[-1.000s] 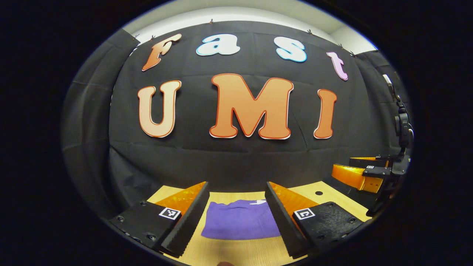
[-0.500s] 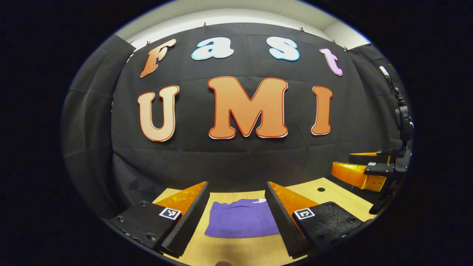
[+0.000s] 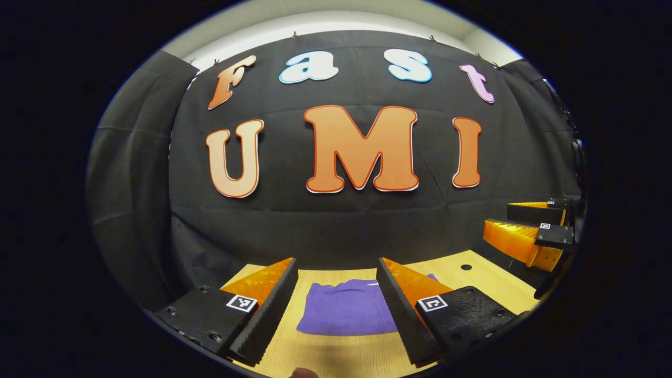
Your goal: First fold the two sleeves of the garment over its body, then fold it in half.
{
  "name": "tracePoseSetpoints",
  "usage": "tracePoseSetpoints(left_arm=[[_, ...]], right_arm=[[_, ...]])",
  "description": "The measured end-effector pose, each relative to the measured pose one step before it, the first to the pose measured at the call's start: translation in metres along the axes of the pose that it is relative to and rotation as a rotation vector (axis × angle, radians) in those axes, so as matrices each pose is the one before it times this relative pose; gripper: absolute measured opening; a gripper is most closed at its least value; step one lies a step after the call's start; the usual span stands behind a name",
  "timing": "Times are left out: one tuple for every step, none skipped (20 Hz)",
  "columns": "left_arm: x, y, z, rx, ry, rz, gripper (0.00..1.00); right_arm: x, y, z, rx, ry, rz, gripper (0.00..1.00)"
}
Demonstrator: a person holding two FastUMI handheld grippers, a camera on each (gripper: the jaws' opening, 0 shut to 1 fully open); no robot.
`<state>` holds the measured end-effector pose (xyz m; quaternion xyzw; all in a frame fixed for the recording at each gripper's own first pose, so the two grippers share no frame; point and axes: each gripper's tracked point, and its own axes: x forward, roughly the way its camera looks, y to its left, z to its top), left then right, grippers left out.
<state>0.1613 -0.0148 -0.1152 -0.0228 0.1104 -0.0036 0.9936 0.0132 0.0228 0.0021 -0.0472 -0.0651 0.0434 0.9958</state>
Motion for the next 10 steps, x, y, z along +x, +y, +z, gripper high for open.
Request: tracePoseSetpoints(left_arm=[[-0.00147,0.00035,0.00119,0.00126,-0.00647,0.0073,0.95],[-0.0007,-0.00003,0.00103,-0.00157,-0.00575,0.00481,0.95],[-0.00174,0.00036,0.00219,-0.00536,-0.0096,0.00738,0.95],[-0.00086,0.00045,-0.00257,-0.00918,0.0008,0.00988,0.95],[-0.00143,-0.0013,-0.00407,-0.0171,0.01191,0.00349,0.95],[-0.00052,-0.00074,-0.00355,-0.01377,0.00579,0.00279,0.95],[-0.00112,0.001,-0.00169,-0.00848,0.0049,0.01475,0.95],[-0.00041,0.00182,-0.00039,-0.0049,-0.00386,0.00927,0.95],[-0.0004,0.00102,0.00123,-0.00221,-0.00156,0.01138,0.95],[-0.00079,0.00029,0.00109,-0.00138,-0.00764,0.00851,0.95]], right_arm=[[0.00065,0.00109,0.00152,-0.00146,-0.00389,0.00377,0.95],[0.00016,0.00109,-0.0001,0.0009,-0.00074,0.00532,0.95],[0.00025,0.00092,-0.00052,0.00155,-0.00107,0.00639,0.95],[0.00008,0.00043,0.00096,0.00182,-0.00388,0.0048,0.95],[0.00046,0.00011,0.00124,-0.00043,-0.00622,0.00722,0.95],[-0.00028,0.00031,0.00035,-0.00151,-0.00544,0.00582,0.95],[0.00038,0.00195,-0.00079,-0.00136,0.00131,0.01495,0.95],[-0.00064,0.00096,-0.0025,-0.00233,0.00474,0.00701,0.95],[-0.00077,0.00107,-0.00121,-0.00059,0.00089,0.012,0.95],[-0.00029,0.0016,-0.00084,-0.00015,0.00207,0.00928,0.95]])
